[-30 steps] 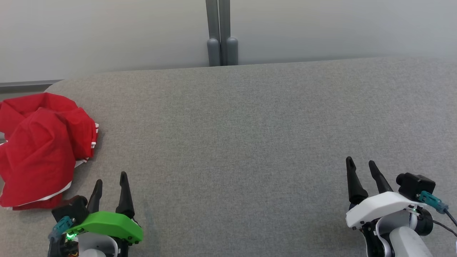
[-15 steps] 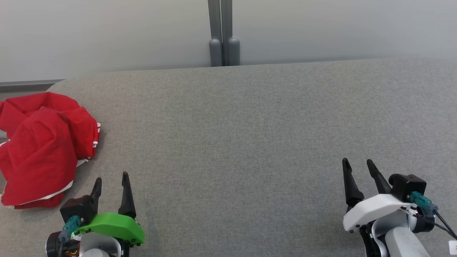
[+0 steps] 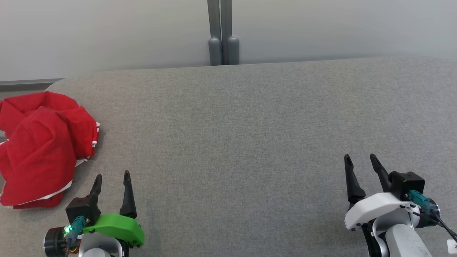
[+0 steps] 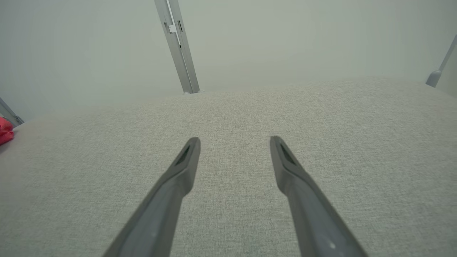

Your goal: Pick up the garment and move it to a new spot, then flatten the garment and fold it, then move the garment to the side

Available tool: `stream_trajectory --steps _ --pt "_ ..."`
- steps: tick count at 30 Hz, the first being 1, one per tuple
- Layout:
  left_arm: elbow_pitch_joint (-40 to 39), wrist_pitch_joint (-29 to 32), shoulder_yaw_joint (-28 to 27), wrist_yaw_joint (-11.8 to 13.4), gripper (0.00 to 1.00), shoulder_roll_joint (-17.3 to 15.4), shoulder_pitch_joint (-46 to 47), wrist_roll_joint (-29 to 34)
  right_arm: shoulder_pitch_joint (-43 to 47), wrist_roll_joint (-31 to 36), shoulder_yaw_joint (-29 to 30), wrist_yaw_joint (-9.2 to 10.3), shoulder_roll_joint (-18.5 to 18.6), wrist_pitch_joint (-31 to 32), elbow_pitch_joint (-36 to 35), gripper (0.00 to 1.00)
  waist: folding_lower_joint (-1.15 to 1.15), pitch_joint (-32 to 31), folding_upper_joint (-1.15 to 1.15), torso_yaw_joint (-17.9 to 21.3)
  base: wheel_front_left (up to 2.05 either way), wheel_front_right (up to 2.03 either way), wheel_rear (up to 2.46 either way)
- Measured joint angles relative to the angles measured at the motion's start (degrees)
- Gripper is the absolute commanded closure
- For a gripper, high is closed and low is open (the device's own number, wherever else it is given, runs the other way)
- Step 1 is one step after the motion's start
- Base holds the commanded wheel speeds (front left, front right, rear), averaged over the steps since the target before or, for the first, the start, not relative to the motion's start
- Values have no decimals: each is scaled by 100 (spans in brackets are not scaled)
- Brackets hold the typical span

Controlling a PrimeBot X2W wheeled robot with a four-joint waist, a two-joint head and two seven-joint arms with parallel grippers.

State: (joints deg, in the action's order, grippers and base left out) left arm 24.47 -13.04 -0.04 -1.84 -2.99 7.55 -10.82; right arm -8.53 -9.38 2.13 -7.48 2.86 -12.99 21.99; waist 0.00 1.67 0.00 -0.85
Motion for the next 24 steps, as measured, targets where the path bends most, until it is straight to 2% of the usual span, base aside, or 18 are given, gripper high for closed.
stream_trajectory --steps 15,20,24 --pt "102 -166 -45 63 0 15 32 631 -90 568 -134 0 2 -167 35 0 0 67 0 -66 0 0 0" --pt "142 -203 -20 118 0 23 129 751 -136 733 -403 0 0 -205 43 0 0 109 0 -311 0 0 0" --pt "191 -210 -65 147 0 22 128 726 -160 684 -635 0 0 -205 65 0 0 132 0 -663 0 0 0"
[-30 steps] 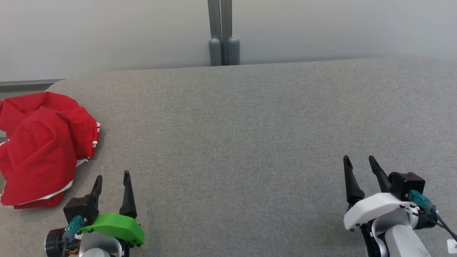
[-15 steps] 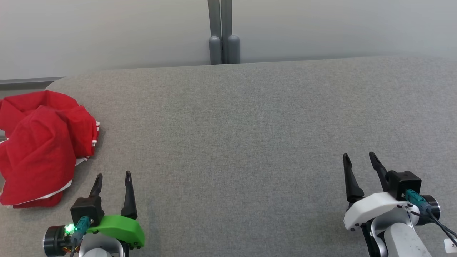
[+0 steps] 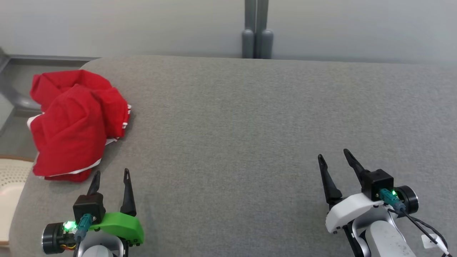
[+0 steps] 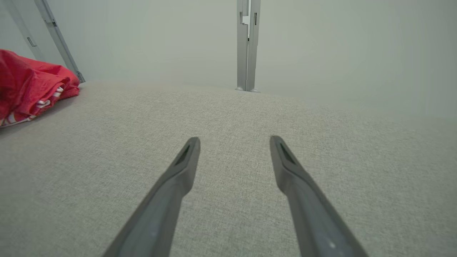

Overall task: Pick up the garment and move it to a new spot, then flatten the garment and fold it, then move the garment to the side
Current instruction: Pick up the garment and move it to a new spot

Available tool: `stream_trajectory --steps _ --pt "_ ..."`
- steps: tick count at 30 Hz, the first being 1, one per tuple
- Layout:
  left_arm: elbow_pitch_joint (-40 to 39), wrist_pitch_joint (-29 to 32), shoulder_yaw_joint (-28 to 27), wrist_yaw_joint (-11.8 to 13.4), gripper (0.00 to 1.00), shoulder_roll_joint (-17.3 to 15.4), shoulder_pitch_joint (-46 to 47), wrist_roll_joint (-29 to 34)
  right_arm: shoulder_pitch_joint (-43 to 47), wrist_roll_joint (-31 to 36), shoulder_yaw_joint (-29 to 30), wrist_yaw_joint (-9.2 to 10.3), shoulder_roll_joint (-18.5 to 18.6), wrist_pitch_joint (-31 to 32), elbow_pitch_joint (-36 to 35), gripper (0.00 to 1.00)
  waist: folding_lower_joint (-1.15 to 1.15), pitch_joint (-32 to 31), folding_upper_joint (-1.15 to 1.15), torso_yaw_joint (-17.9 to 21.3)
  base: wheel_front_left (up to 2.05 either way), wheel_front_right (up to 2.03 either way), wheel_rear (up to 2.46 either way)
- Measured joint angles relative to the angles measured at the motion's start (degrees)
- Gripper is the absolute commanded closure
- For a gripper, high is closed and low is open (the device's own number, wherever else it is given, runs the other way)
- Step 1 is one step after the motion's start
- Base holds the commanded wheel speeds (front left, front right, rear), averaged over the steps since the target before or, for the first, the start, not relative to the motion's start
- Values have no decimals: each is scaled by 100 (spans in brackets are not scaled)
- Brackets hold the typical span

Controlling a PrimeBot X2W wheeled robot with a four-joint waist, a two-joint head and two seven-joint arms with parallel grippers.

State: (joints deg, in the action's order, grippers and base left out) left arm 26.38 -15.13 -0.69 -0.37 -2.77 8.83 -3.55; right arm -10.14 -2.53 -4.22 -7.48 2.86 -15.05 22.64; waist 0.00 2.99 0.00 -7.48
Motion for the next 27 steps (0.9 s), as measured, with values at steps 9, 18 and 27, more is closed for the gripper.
stream_trajectory --steps 9,18,27 --pt "75 1 -275 58 0 -2 -87 -98 -85 -105 -313 -1 -4 -1 30 0 0 33 0 -965 0 0 0" --pt "62 0 -439 13 0 -4 -122 -486 -178 -108 -408 -1 -9 -1 71 0 0 120 0 -1626 0 0 0" --pt "341 0 -737 -325 0 -7 482 -740 -527 26 -497 -1 97 -1 86 0 0 460 0 -1510 0 0 0"
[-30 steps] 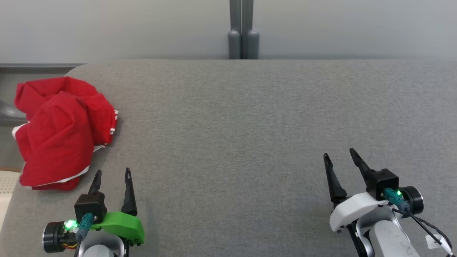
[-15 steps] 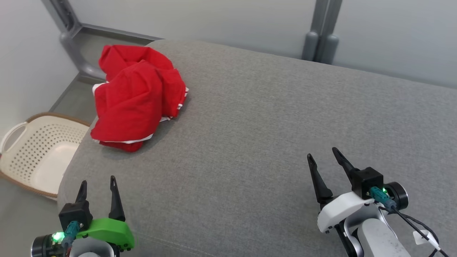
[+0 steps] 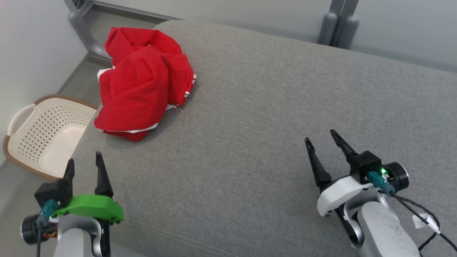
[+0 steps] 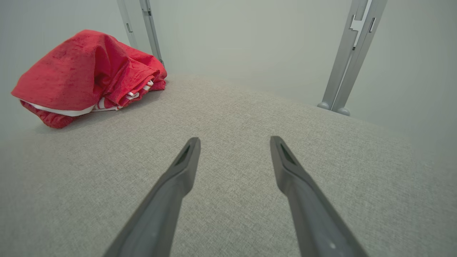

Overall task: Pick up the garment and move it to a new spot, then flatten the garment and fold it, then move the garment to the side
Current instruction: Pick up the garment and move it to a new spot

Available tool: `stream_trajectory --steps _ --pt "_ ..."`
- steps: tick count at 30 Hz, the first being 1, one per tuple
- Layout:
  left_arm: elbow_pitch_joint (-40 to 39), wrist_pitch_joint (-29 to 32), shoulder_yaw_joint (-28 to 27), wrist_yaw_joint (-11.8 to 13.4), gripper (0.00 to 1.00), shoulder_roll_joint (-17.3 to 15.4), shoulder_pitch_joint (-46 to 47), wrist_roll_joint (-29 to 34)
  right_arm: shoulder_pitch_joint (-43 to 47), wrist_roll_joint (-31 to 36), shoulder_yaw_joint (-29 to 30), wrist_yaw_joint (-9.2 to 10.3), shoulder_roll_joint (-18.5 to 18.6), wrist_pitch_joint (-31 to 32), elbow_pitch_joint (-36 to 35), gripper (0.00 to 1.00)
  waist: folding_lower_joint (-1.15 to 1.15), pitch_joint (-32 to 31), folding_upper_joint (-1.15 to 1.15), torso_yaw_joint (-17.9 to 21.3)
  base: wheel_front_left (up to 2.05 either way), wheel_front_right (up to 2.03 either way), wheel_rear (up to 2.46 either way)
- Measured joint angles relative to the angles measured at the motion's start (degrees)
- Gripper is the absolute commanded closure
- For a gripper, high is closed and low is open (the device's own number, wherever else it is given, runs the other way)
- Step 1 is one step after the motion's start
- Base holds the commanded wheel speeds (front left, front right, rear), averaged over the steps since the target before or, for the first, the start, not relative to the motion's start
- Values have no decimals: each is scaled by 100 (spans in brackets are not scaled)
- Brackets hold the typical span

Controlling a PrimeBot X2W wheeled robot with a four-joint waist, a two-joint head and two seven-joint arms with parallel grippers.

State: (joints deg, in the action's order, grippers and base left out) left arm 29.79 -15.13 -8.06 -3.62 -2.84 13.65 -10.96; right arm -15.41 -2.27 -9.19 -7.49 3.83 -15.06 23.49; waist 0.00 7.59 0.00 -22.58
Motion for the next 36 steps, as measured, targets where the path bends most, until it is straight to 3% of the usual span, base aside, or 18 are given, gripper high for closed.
stream_trajectory --steps 7,15,22,26,27,28,29,33,36 --pt "213 0 -154 -304 0 -183 1114 64 -143 15 9 0 264 0 -5 0 0 505 0 316 0 0 0" --pt "938 -2 114 -376 0 -666 2202 -174 -279 14 -24 0 385 1 33 0 0 975 0 764 0 0 0" --pt "2497 16 375 -380 0 -1076 2833 -452 -434 -20 -130 0 394 1 67 0 0 1268 0 1159 0 0 0" --pt "3256 44 483 -380 0 -1070 3044 -446 -471 -48 -113 0 392 0 101 0 0 1391 0 1356 0 0 0" --pt "3375 44 490 -380 13 -1056 3075 -447 -472 -51 -104 0 392 0 105 0 -1 1412 0 1390 0 0 0" --pt "3490 43 508 -380 87 -1053 3112 -446 -473 -56 -92 0 392 -1 109 0 0 1436 0 1424 0 0 0" --pt "3575 43 512 -374 100 -1044 3154 -447 -476 -58 -79 0 393 -11 110 0 0 1459 0 1450 0 0 0" --pt "3729 35 552 -360 100 -1024 3282 -453 -481 -66 -3 0 366 -16 134 0 0 1459 0 1488 0 0 0" --pt "3349 19 619 -361 100 -1026 3318 -400 -478 -90 51 0 316 -14 156 0 0 1379 0 1474 0 0 0"
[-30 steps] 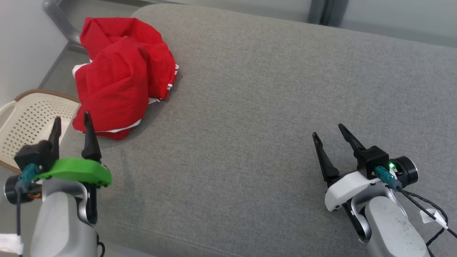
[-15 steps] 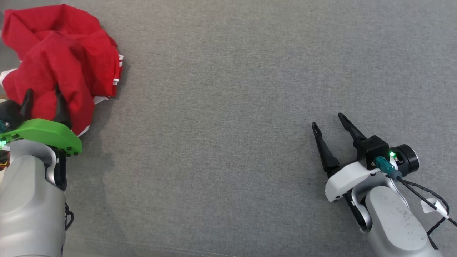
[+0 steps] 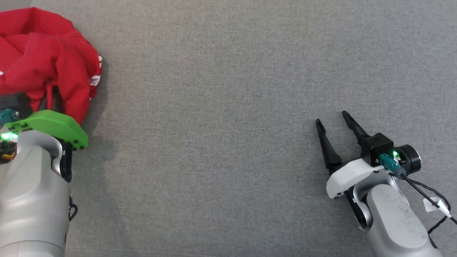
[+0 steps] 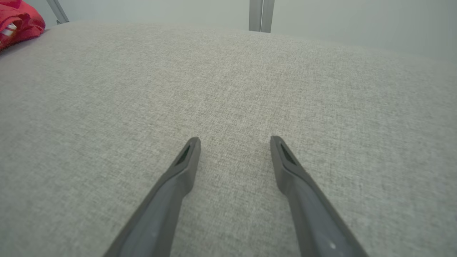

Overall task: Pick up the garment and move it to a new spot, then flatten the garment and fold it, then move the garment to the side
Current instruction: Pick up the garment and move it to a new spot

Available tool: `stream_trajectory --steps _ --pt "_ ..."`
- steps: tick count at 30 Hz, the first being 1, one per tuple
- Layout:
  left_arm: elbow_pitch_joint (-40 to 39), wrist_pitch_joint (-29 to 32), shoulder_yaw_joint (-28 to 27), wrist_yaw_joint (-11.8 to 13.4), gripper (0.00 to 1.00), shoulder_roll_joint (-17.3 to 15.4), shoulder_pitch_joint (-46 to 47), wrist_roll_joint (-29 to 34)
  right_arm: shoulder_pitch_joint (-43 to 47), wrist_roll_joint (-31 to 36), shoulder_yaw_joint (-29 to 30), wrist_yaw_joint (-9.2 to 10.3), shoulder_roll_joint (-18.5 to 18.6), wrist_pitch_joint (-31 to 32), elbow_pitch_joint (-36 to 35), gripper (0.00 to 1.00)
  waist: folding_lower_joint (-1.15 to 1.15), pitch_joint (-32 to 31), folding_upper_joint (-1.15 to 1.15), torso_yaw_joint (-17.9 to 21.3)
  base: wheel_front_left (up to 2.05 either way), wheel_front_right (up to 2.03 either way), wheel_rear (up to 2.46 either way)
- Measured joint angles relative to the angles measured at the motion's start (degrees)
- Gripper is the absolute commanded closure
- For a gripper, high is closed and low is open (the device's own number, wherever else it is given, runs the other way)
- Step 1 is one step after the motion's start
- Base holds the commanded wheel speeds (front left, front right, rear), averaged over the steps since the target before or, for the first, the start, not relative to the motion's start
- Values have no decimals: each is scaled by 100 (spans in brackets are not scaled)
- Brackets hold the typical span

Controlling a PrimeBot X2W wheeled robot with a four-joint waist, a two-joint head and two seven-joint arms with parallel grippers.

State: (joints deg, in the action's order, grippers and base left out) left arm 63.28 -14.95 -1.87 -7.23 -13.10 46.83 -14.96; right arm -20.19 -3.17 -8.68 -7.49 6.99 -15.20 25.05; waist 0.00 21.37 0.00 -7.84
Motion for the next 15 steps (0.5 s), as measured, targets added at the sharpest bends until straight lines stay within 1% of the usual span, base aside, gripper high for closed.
stream_trajectory --steps 5,7,11,15 --pt "-742 -9 171 -9 100 94 -99 43 110 -74 71 0 -178 0 -24 0 0 -224 0 13 0 0 0" --pt "-969 -9 324 -10 100 196 -174 45 200 -101 122 0 -226 1 -10 0 0 -320 0 37 0 0 0" --pt "-1434 -9 917 -16 100 371 -333 27 292 -135 187 0 -297 5 20 0 0 -488 0 159 0 0 0" --pt "-1719 -16 1499 -16 100 528 -493 -183 357 -160 186 0 -353 5 36 0 0 -600 0 387 0 0 0"
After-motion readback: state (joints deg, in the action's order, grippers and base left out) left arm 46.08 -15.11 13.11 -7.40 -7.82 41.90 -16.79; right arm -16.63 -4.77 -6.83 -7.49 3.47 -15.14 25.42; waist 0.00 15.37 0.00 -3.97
